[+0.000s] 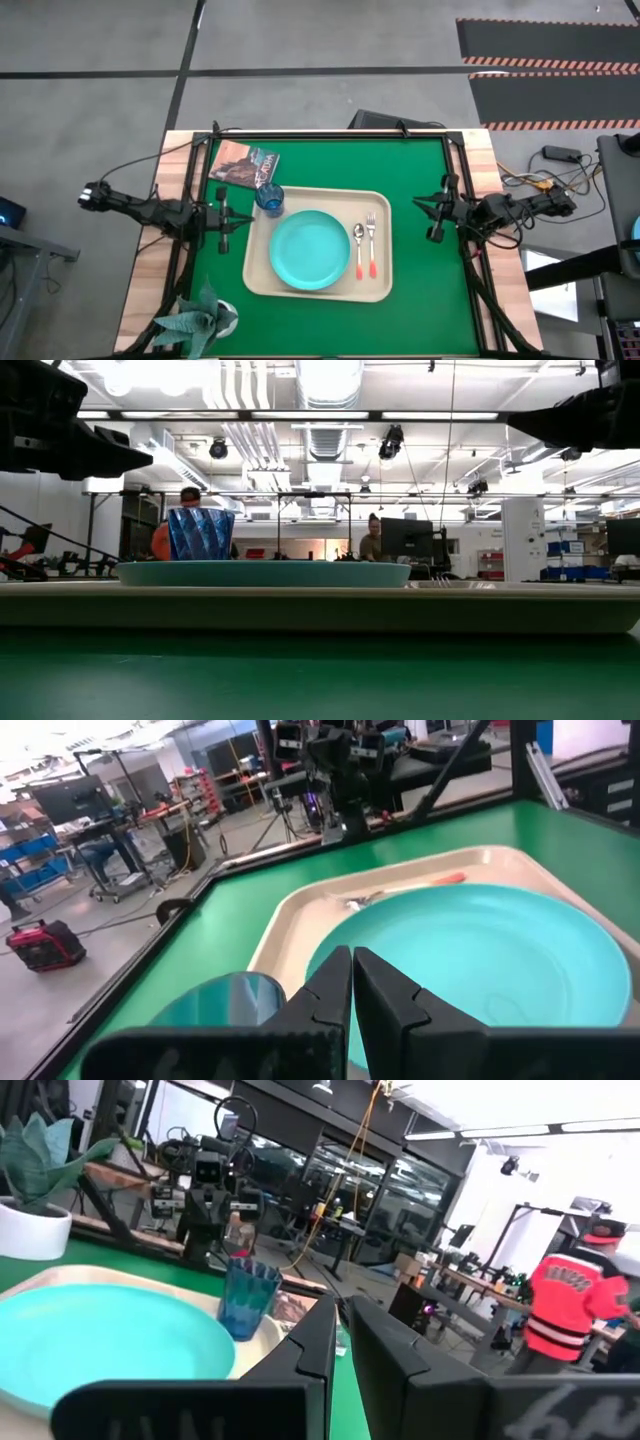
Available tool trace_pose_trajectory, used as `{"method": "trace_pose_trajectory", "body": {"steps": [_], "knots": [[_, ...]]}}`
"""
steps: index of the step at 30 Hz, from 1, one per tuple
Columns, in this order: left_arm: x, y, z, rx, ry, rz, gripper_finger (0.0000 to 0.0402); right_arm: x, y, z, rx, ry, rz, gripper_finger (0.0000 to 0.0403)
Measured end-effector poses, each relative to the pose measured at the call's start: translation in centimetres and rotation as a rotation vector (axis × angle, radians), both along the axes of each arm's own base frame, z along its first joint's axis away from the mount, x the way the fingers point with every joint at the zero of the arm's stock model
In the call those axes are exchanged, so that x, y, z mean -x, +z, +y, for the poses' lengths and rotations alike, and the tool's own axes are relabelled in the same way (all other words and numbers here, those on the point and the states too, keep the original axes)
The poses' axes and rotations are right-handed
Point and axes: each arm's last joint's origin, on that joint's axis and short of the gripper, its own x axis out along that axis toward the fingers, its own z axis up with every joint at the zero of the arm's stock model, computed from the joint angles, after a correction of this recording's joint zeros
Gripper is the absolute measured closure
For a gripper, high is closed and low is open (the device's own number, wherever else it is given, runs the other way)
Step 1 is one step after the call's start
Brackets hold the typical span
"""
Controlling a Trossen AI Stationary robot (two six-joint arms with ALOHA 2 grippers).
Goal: Pick and place plate/cup/fork/spoon on tray
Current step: Return to Home Position
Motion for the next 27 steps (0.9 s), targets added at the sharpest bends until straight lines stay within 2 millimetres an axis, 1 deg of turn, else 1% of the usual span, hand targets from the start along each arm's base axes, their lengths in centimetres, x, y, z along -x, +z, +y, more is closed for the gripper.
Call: {"method": "trace_pose_trajectory", "body": {"steps": [18,27], "knots": [[-0.5,-0.9,-0.2,-0.029,0.000,0.101,0.0401,0.0,0.0,0.0,-0.022,0.003,-0.002,0.0376],[-0.8,-1.2,-0.2,-0.035,0.001,0.120,0.0401,0.0,0.0,0.0,-0.023,0.003,-0.002,0.0376]]}}
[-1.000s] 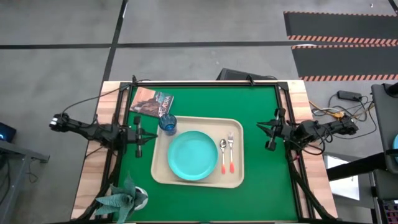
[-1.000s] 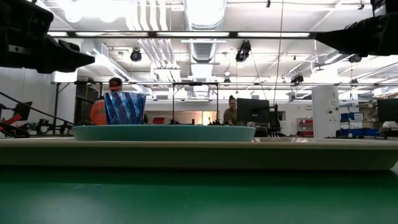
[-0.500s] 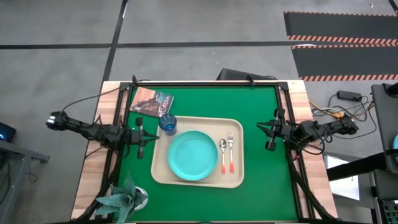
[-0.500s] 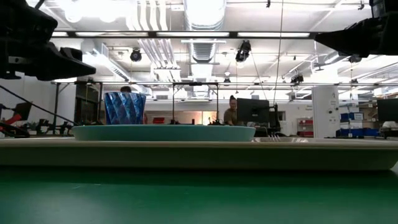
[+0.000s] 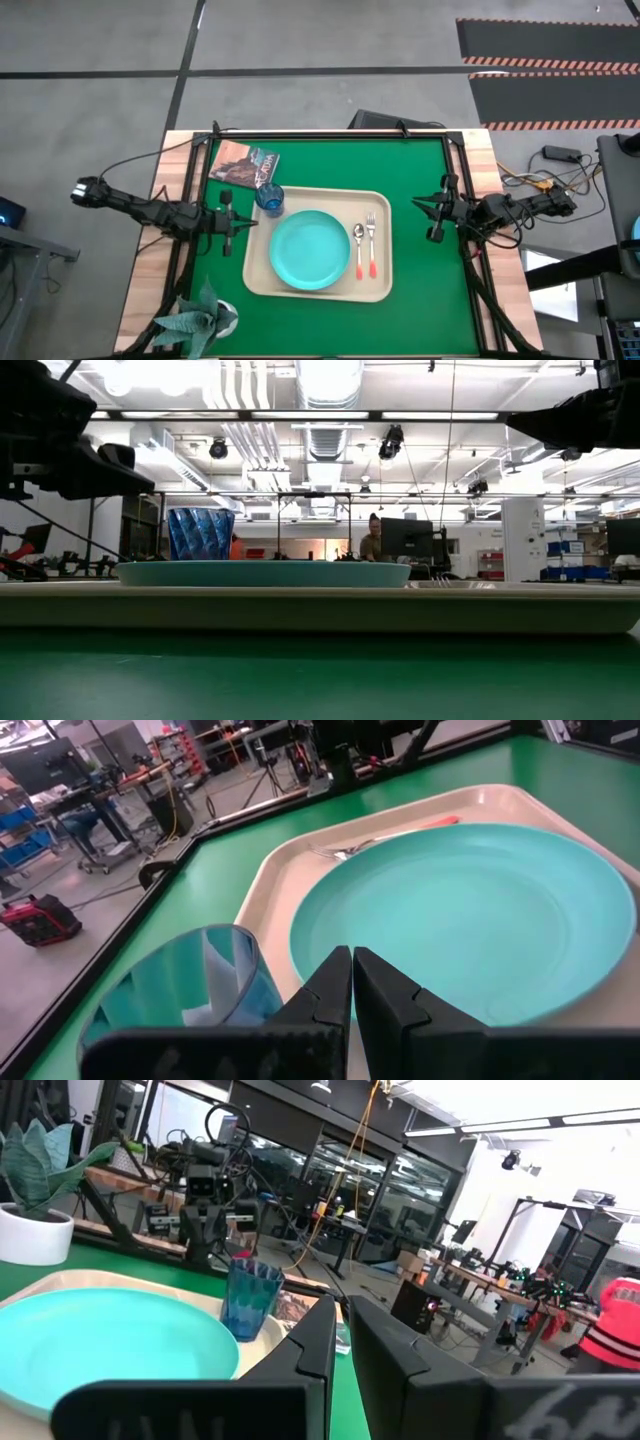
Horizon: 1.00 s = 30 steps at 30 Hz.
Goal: Pick and place plate/cup/fork/spoon on tray
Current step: Return to Home Position
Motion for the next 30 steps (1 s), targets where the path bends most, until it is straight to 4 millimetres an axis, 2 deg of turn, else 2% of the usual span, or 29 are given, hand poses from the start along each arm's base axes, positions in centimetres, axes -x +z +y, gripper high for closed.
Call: {"method": "trace_pose_trajectory", "body": {"steps": [30], "knots": [[-0.33,-0.51,-0.10,-0.015,0.000,0.051,0.0401,0.00,0.00,0.00,0.000,0.000,0.000,0.0376]]}}
